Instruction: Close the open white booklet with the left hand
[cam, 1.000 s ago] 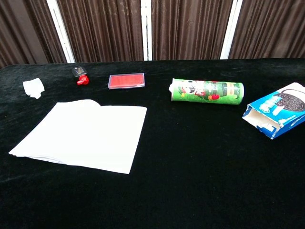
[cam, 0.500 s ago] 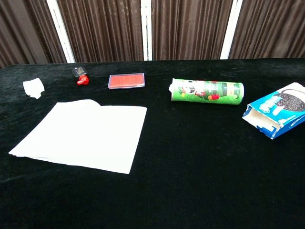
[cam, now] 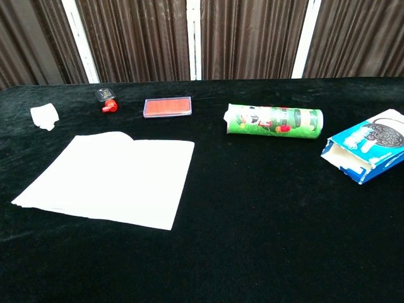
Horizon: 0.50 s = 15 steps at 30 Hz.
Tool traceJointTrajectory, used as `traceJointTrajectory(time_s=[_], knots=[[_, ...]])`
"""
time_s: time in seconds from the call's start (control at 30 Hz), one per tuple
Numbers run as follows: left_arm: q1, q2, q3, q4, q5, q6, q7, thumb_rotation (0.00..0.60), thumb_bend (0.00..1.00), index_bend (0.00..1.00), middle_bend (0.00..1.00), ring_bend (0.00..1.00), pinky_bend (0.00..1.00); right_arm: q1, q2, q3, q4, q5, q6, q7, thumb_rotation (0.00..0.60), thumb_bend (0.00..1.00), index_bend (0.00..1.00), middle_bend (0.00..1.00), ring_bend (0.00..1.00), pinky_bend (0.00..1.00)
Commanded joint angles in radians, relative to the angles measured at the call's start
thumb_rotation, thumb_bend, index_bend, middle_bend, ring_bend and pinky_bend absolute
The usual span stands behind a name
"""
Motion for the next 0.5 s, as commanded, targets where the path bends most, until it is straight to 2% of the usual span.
traceJointTrajectory(time_s=[0.03, 0.2, 0.5], knots=[[-0.029, -0.022, -0.003, 0.011, -0.013, -0.047, 0.026, 0.600, 0.14, 0.00, 0.00, 0.00, 0.00, 0.000, 0.000, -0.001, -0.001, -0.001, 0.000, -0.001, 0.600, 0.08, 0.00, 0.00, 0.00, 0.00], [-0.080, -0.066, -0.007, 0.037, -0.032, -0.131, 0.099, 0.600, 0.22, 0.00, 0.00, 0.00, 0.00, -0.001, -0.002, -0.003, 0.000, -0.005, 0.001, -0.003, 0.600, 0.08, 0.00, 0.00, 0.00, 0.00], [-0.165, -0.192, -0.028, 0.132, -0.091, -0.249, 0.195, 0.600, 0.23, 0.00, 0.00, 0.00, 0.00, 0.000, -0.004, -0.004, 0.005, -0.005, -0.001, 0.005, 0.600, 0.08, 0.00, 0.00, 0.00, 0.00]])
